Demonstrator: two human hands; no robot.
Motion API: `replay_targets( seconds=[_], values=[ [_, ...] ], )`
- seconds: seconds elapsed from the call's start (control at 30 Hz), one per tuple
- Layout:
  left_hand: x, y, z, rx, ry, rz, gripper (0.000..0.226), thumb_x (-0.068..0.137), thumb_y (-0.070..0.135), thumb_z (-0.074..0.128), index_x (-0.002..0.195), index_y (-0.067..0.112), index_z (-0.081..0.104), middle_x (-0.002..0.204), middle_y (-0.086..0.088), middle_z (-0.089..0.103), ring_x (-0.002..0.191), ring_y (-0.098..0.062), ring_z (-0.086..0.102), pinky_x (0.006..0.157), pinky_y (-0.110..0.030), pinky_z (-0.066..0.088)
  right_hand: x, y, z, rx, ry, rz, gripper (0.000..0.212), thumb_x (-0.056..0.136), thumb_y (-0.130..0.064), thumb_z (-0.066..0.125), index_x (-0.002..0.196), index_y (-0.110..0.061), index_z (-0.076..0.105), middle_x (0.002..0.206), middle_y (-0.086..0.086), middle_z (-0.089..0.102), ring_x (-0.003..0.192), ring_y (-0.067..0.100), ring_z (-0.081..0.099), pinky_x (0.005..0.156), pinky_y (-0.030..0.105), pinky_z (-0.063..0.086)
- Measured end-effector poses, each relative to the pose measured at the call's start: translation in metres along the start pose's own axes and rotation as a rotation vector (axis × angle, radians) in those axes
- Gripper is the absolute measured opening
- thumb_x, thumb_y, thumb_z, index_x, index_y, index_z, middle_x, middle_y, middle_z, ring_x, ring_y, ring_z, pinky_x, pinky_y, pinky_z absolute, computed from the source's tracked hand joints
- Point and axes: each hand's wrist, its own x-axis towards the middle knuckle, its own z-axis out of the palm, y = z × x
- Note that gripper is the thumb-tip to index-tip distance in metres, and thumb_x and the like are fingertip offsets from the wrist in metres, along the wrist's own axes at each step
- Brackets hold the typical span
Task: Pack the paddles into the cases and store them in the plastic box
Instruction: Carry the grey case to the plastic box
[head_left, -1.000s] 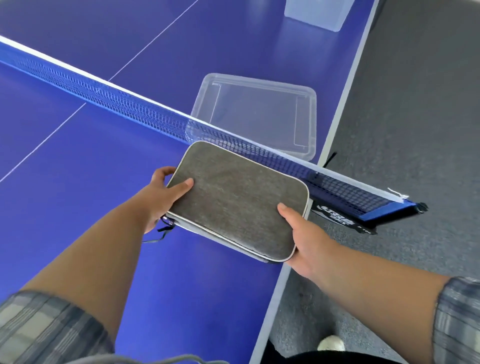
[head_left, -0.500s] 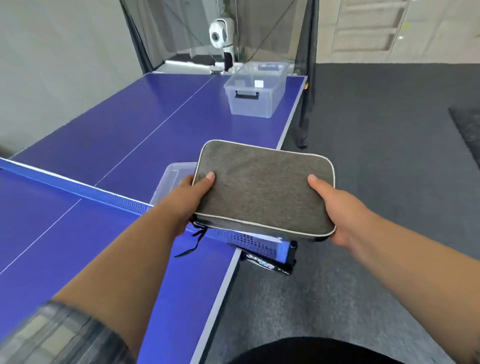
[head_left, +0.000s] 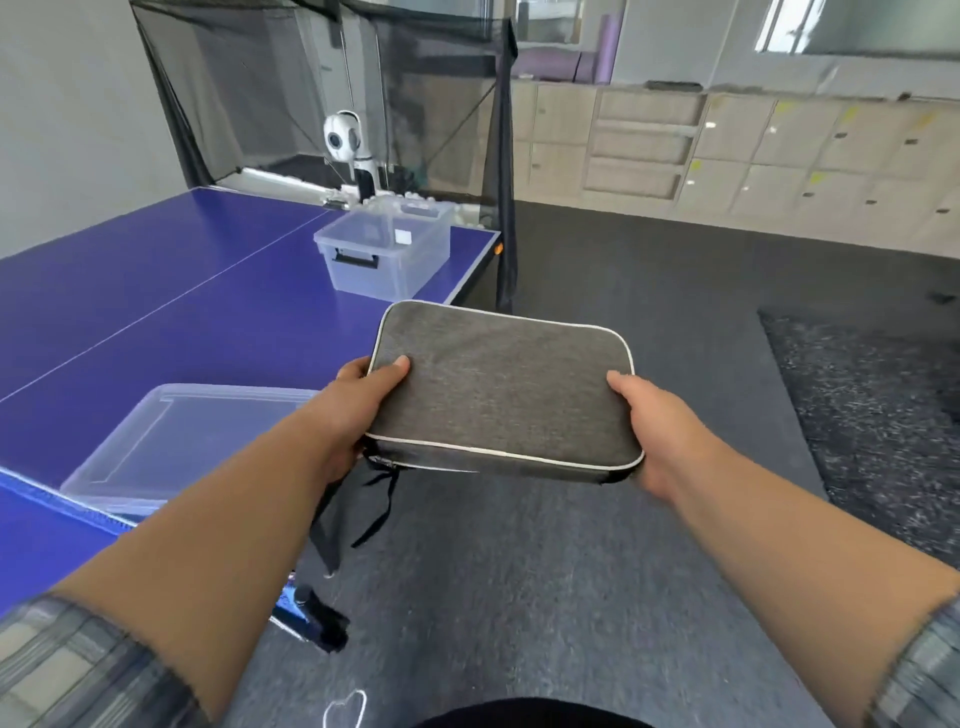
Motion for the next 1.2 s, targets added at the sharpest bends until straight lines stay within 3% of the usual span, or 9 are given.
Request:
replay_targets(
  seconds=[0.1,0.17,0.23,0.37,0.5,0.63,0.9,1.07,1.2],
  values=[
    [0.031,0.013,0.026,0.097,0.097,0.077,0.071,0.090,0.046,0.062,0.149,0.045,0.023,0.133,0.000,0.057,0.110,-0.028,0.063,0.098,-0.051,0.050,0.037,-0.020,0.000,-0.063,-0.016,-0.161,0.039,0.100,-0.026,0.051,0.133,-0.046,0.052,0.117,-0.011,0.069,0.101,0.018,0.072,0.078,0.048,0.062],
    [0.054,0.021,0.037,0.223,0.104,0.140,0.069,0.094,0.044,0.053,0.146,0.059,0.010,0.134,0.002,0.054,0.111,-0.028,0.060,0.102,-0.050,0.046,0.066,-0.033,0.003,-0.123,-0.013,-0.240,0.052,0.101,-0.025,0.050,0.145,-0.051,0.039,0.131,-0.014,0.060,0.114,0.015,0.065,0.097,0.049,0.055],
    [0.082,0.028,0.043,0.343,0.093,0.206,0.063,0.098,0.044,0.047,0.141,0.067,0.007,0.135,0.006,0.050,0.111,-0.026,0.059,0.103,-0.048,0.045,0.098,-0.045,0.009,-0.195,-0.017,-0.282,0.046,0.102,-0.026,0.050,0.139,-0.052,0.048,0.135,-0.012,0.058,0.117,0.014,0.063,0.103,0.046,0.052],
    [0.159,0.044,0.048,0.418,0.048,0.263,0.043,0.098,0.050,0.043,0.126,0.078,0.025,0.133,0.011,0.046,0.100,-0.011,0.058,0.087,-0.035,0.048,0.169,-0.068,0.026,-0.261,-0.038,-0.282,0.033,0.100,-0.027,0.053,0.120,-0.050,0.063,0.127,-0.013,0.060,0.108,0.010,0.065,0.097,0.040,0.056],
    [0.243,0.078,0.056,0.446,0.034,0.262,0.037,0.097,0.051,0.045,0.111,0.083,0.031,0.127,0.009,0.049,0.093,-0.010,0.058,0.076,-0.031,0.047,0.240,-0.101,0.044,-0.237,-0.057,-0.208,0.058,0.086,-0.013,0.048,0.131,-0.049,0.059,0.121,-0.012,0.060,0.096,0.012,0.066,0.074,0.030,0.056],
    [0.317,0.109,0.068,0.444,0.023,0.245,0.036,0.097,0.049,0.046,0.113,0.079,0.036,0.126,0.009,0.052,0.093,-0.008,0.058,0.070,-0.027,0.045,0.309,-0.130,0.055,-0.199,-0.047,-0.175,0.065,0.083,-0.011,0.045,0.132,-0.052,0.057,0.123,-0.016,0.059,0.097,0.011,0.065,0.067,0.029,0.054],
    [0.445,0.131,0.089,0.485,0.180,0.151,0.037,0.098,0.048,0.046,0.128,0.067,0.035,0.114,0.011,0.055,0.087,-0.009,0.056,0.065,-0.026,0.043,0.470,-0.152,0.087,-0.187,-0.098,-0.166,0.062,0.090,-0.009,0.046,0.141,-0.044,0.052,0.126,-0.027,0.057,0.098,-0.004,0.066,0.077,0.023,0.051],
    [0.520,0.152,0.103,0.439,0.358,0.110,0.037,0.098,0.049,0.045,0.128,0.068,0.034,0.100,0.028,0.050,0.083,-0.009,0.056,0.061,-0.026,0.042,0.581,-0.197,0.122,-0.251,-0.258,-0.168,0.060,0.079,-0.021,0.050,0.124,-0.060,0.056,0.125,-0.024,0.058,0.101,-0.002,0.066,0.082,0.027,0.051],
    [0.569,0.183,0.107,0.396,0.498,0.072,0.039,0.097,0.046,0.040,0.126,0.071,0.033,0.100,0.024,0.051,0.085,-0.014,0.056,0.065,-0.030,0.043,0.658,-0.248,0.162,-0.352,-0.383,-0.174,0.052,0.078,-0.025,0.049,0.104,-0.068,0.058,0.129,-0.019,0.055,0.113,0.009,0.062,0.095,0.037,0.054]
  ],
)
